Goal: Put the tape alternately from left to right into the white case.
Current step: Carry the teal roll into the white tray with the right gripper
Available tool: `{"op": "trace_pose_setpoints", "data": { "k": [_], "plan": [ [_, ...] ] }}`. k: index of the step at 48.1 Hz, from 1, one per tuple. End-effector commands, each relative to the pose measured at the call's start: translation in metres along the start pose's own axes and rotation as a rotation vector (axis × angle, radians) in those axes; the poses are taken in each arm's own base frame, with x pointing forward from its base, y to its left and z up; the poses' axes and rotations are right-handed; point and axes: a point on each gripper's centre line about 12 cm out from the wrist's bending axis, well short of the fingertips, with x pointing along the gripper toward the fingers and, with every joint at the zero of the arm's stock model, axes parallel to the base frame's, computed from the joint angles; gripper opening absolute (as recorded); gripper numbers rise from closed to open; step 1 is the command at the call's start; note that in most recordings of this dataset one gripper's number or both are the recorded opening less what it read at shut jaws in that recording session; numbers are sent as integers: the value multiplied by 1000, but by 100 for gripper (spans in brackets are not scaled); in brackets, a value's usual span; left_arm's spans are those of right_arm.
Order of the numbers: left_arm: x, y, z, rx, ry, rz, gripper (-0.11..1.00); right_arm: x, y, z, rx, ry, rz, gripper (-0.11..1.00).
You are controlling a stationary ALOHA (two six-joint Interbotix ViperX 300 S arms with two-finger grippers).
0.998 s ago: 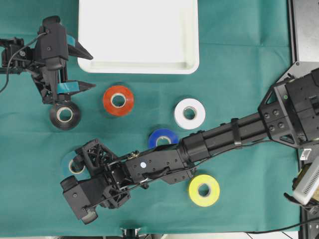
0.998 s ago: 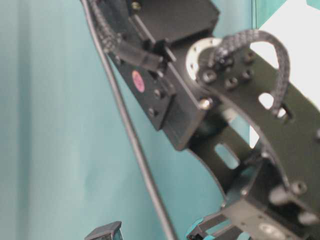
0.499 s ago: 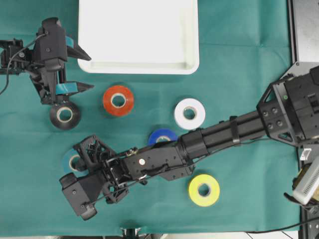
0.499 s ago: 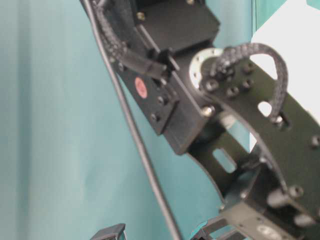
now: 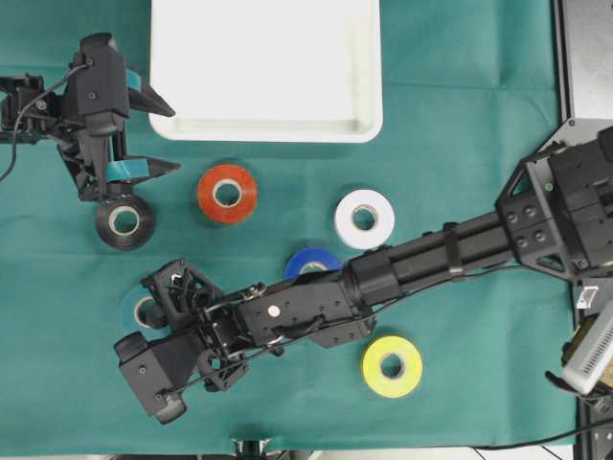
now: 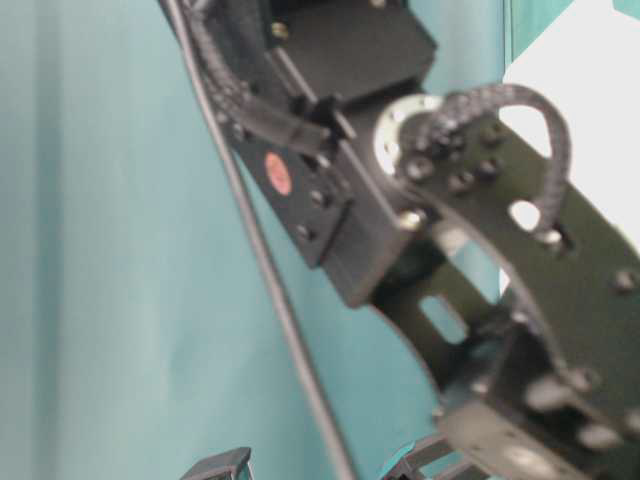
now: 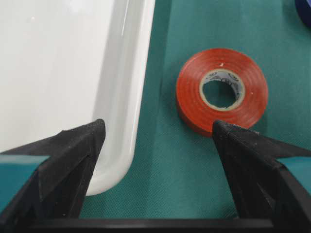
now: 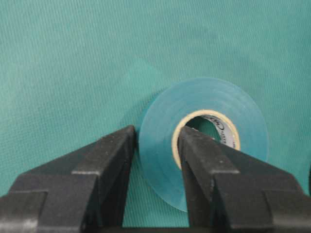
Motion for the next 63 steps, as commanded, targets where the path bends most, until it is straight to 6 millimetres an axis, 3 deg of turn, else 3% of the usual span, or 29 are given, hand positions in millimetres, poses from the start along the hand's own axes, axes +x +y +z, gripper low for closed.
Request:
{"op": "trace_pose_setpoints", "data": {
  "k": [1, 13, 35, 45, 63],
  "plan": [
    [-3, 1, 8, 0, -31, 2, 96, -45, -3, 36, 2, -106, -7, 2],
    [-3, 1, 7, -2, -29, 2, 96, -76, 6, 51, -11, -157, 4, 2],
    [-3, 1, 8, -2, -31, 2, 96, -79, 6, 44, 0, -133, 4, 2],
    [-3, 1, 9, -2, -32, 2, 96, -90, -2, 27, 22, -108, -2, 2],
    [-4, 1, 8, -2, -31, 2, 96, -121, -56, -26, 148, -45, -72, 2]
  ]
}}
